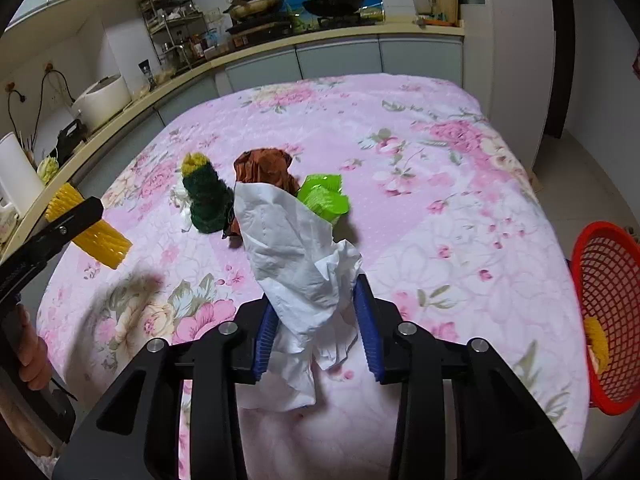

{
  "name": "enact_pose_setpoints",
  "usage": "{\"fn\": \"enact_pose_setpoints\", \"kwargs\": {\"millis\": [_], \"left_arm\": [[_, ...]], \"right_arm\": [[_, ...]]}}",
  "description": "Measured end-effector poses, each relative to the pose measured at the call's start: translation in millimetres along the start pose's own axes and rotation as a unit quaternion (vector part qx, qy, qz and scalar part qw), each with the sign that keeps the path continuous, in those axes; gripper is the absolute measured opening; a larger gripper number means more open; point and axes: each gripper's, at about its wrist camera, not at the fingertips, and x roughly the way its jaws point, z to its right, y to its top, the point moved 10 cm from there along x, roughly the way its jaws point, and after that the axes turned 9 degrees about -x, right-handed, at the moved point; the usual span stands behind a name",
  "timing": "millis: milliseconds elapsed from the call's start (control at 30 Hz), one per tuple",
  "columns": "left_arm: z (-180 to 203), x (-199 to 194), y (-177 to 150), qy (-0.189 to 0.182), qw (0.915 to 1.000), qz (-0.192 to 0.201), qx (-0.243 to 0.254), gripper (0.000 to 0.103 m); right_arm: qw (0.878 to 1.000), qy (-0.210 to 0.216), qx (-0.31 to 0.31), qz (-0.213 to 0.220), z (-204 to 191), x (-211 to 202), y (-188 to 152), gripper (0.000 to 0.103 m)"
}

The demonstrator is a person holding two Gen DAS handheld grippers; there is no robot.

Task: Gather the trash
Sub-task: 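Grasp the yellow foam net with the left tool while the right tool grasps the white tissue, then carry the foam net and tissue over the red basket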

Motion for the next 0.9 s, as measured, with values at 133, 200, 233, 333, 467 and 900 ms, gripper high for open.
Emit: {"fn": "enact_pose_setpoints", "kwargs": {"millis": [133, 200, 233, 333, 467, 900], "left_arm": [[5, -3, 0, -0.003, 1.0000, 0.001, 0.005, 0.035], [8, -4, 1, -0.004, 1.0000, 0.002, 0.007, 0.035], [9, -5, 1, -0.005, 1.0000, 0.003, 0.008, 0.035], [13, -8, 3, -0.007, 0.9999, 0.006, 0.010, 0.035], [22, -13, 7, -0.012, 0.9997, 0.012, 0.016, 0.035], [55, -22, 17, -0.027, 0.9985, 0.024, 0.040, 0.035]], "right_arm": [[1.000, -0.003, 0.001, 0.011, 4, -11, 2, 0.034], [1.000, -0.005, -0.001, 0.019, 6, -18, 5, 0.034], [1.000, -0.006, -0.001, 0.023, 7, -22, 6, 0.034], [0.999, -0.008, -0.002, 0.035, 10, -33, 11, 0.034], [0.999, -0.014, -0.005, 0.052, 13, -48, 18, 0.034], [0.994, -0.034, 0.001, 0.101, 37, -93, 37, 0.034]]}}
